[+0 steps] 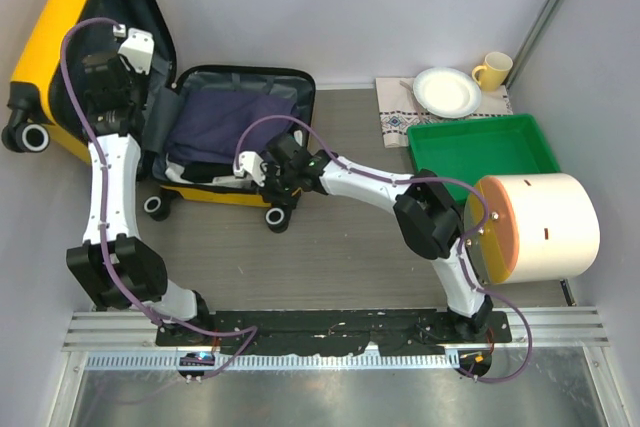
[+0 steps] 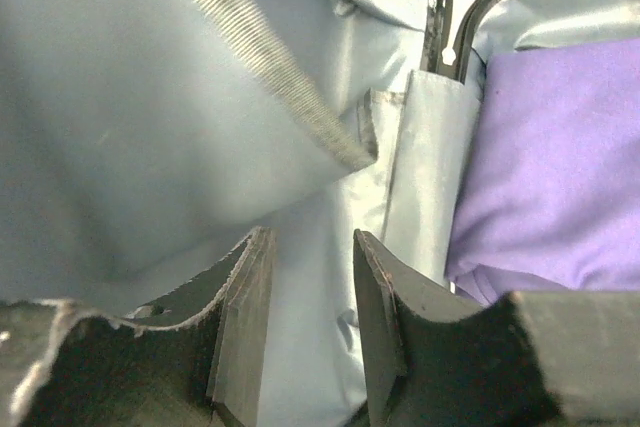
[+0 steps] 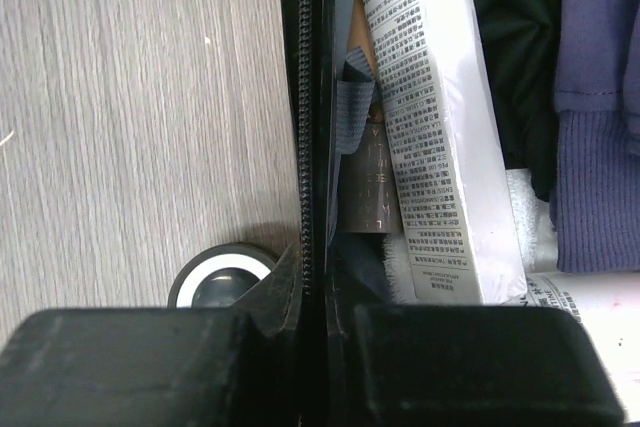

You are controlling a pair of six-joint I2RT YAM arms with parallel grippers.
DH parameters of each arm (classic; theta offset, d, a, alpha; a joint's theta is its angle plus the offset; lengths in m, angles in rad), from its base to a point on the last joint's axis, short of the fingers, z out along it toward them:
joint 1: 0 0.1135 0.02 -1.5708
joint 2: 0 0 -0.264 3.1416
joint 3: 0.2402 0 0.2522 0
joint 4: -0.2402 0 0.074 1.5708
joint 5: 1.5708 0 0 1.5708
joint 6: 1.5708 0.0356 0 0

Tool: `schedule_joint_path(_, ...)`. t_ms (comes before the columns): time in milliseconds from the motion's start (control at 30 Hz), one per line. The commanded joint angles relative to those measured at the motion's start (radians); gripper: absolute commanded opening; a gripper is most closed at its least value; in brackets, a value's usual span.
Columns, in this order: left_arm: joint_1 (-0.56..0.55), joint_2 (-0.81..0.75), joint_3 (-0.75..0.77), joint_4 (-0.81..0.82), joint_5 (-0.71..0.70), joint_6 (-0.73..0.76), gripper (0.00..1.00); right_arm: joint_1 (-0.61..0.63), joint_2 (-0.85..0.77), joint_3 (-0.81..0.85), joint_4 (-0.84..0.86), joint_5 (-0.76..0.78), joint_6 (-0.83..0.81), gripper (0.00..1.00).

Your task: Open, take out, and arrange the luggage

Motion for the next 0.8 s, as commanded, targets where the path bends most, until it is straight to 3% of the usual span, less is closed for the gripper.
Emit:
schedule_joint_path(0,0.007,0.018,0.061,0.011,0.002,-0.019,0.41,-0.078,-0.135,-0.062,-0.088,0.048,-0.019,0.01)
schedule_joint_path(200,0.010,0.026,0.066,0.011,0.018,-0.030,0.42,-0.092,-0.161,-0.079,-0.105,0.002,-0.034,0.01)
schedule_joint_path(300,0.008,0.021,0.063,-0.007,0.049,-0.043,0.47,-0.082,-0.145,-0.057,-0.097,-0.024,0.001,0.01)
schedule_joint_path(333,0.008,0.020,0.066,-0.018,0.082,-0.048,0.53,-0.077,-0.140,-0.047,-0.094,-0.035,0.011,0.03)
schedule_joint_path(400,0.004,0.015,0.071,-0.068,0.109,-0.051,0.61,-0.071,-0.129,-0.022,-0.085,-0.044,0.043,0.37)
schedule_joint_path(467,-0.009,0.006,0.080,-0.136,0.185,-0.033,0.69,-0.074,-0.137,0.007,-0.078,-0.052,0.102,0.59)
schedule_joint_path(533,-0.019,-0.009,0.087,-0.182,0.265,-0.030,0.78,-0.088,-0.161,0.018,-0.078,-0.065,0.142,0.72)
schedule_joint_path(633,-0.032,-0.019,0.120,-0.339,0.401,-0.051,0.82,-0.127,-0.244,-0.019,-0.078,-0.063,0.248,0.73)
schedule_joint_path(767,-0.097,-0.062,0.080,-0.372,0.468,-0.076,0.82,-0.209,-0.390,-0.132,-0.065,-0.020,0.353,0.73)
